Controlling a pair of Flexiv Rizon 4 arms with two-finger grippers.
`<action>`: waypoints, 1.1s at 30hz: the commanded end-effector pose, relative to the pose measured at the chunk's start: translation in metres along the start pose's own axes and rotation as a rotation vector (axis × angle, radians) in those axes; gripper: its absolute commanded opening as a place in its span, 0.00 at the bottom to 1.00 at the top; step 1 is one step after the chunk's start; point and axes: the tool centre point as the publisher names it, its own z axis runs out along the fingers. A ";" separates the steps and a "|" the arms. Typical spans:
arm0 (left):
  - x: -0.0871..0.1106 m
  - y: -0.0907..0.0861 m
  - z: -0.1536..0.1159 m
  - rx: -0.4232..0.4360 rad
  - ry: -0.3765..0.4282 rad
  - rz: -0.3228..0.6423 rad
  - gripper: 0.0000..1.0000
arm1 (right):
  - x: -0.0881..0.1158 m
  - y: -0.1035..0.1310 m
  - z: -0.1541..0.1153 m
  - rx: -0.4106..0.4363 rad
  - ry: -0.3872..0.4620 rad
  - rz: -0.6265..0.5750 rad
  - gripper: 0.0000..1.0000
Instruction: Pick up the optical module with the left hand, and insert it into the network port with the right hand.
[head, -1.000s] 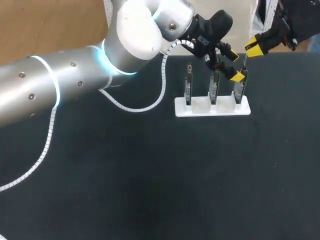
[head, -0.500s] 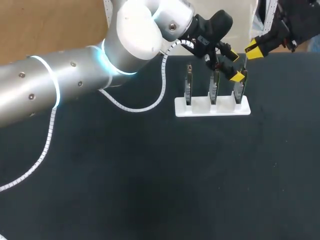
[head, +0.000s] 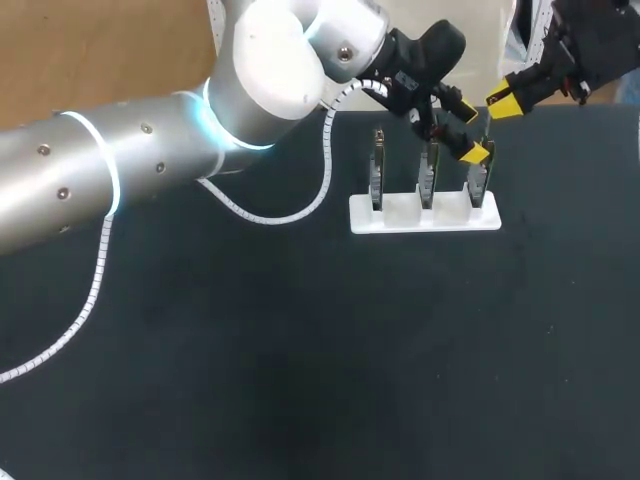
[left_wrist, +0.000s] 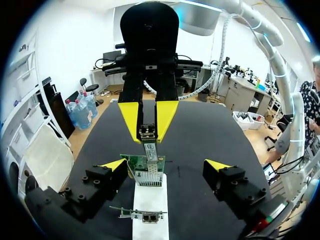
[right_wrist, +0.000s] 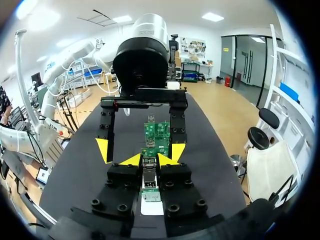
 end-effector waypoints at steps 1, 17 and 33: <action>-0.001 0.001 0.000 0.002 0.005 -0.002 1.00 | 0.000 0.001 0.001 0.006 0.004 0.002 0.00; -0.001 0.001 0.000 0.002 0.005 -0.002 1.00 | -0.003 0.001 -0.005 0.032 -0.010 -0.002 0.00; -0.001 0.001 0.000 0.002 0.005 -0.002 1.00 | 0.004 0.000 -0.001 0.032 0.003 0.013 0.00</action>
